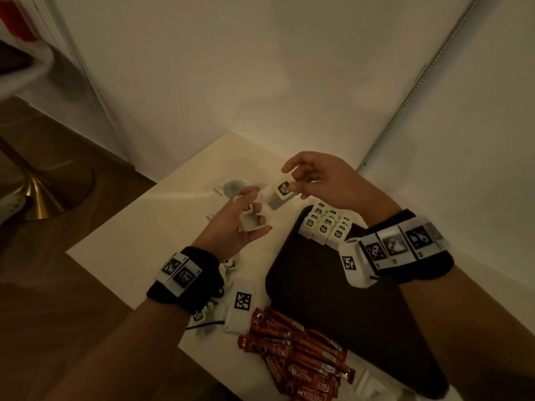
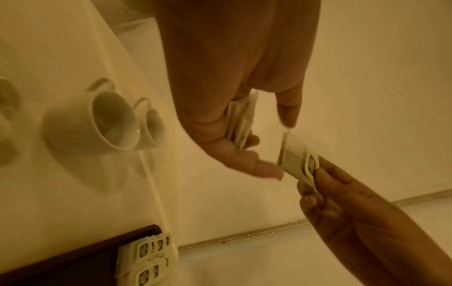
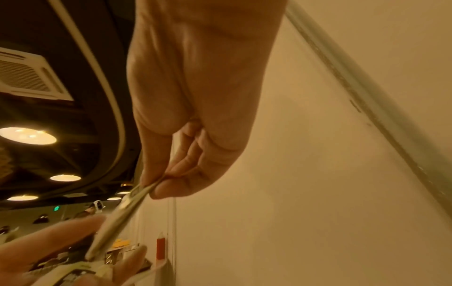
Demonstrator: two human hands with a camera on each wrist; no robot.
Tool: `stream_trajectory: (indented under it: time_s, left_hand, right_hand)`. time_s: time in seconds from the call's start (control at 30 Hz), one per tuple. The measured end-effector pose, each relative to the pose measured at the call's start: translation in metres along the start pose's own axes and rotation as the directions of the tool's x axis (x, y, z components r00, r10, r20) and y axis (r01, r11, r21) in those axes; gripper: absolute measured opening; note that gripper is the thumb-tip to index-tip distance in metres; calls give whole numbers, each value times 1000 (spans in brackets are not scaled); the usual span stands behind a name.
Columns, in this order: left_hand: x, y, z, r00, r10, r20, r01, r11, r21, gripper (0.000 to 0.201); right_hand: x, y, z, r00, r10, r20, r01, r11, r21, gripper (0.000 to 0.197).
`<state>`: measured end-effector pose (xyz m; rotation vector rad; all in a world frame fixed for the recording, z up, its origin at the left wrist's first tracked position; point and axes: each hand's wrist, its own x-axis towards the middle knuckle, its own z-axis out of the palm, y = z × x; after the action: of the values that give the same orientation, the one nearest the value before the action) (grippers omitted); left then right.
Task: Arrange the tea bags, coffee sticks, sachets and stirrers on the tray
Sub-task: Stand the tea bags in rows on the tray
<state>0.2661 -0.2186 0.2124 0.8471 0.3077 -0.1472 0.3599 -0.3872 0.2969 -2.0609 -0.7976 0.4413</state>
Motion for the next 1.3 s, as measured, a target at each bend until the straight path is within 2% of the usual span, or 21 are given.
stream_trajectory:
  time_s: [0.07,0.13,0.2,0.3,0.4,0.53,0.67,0.73,0.87,0.97,1.0,1.13,1.23,1.3]
  left_hand:
    - [0,-1,11,998,67,3,-67,995,78,21]
    - [1,-3,20,992,124,-8,-122,983,140,15]
    - [2,-7,24,991,134,-11,-130,976,175,4]
    - [3,-14,26,991,133,15,-133,970,204,6]
    - [2,-17,27,989,142,32,-145,977,159,8]
    - [2,-14,28,983,166,80,-176,973,150,24]
    - [7,-9,29,970,235,62,-242,954,176,15]
    - [8,-6,30,960,275,58,-281,938,200,13]
    - [12,-6,32,922,384,36,-381,891,247,8]
    - [15,-9,34,903,430,13,-417,868,268,6]
    - [15,-10,35,905,424,13,-413,873,259,4]
    - [15,-12,39,927,367,72,-374,895,244,29]
    - [15,-14,40,945,309,110,-325,927,186,22]
    - [16,-15,41,958,256,130,-269,958,95,30]
  right_hand:
    - [2,-12,-5,999,-38,-37,33,994,-107,14]
    - [4,-22,-7,995,-87,-39,77,974,-214,10]
    - [5,-31,-5,993,-118,-29,105,954,-281,9]
    - [7,-36,-1,994,-105,-18,90,922,-377,14]
    - [8,-33,1,995,-99,-12,81,872,-483,19]
    - [8,-27,2,993,-112,-35,85,891,-445,19]
    - [8,-22,3,992,-125,-14,115,945,-307,12]
    - [7,-22,1,996,-90,2,87,962,-258,15]
    - [7,-21,-3,997,-79,-25,66,939,-337,19]
    - [5,-20,-4,999,-47,-4,43,956,-291,19]
    - [4,-19,-4,999,-44,-6,40,958,-283,17]
    - [4,-20,-7,987,-85,-135,43,956,-290,13]
    - [4,-23,-10,974,-71,-217,16,970,-243,17]
    - [4,-23,-11,968,-47,-246,1,983,-183,19]
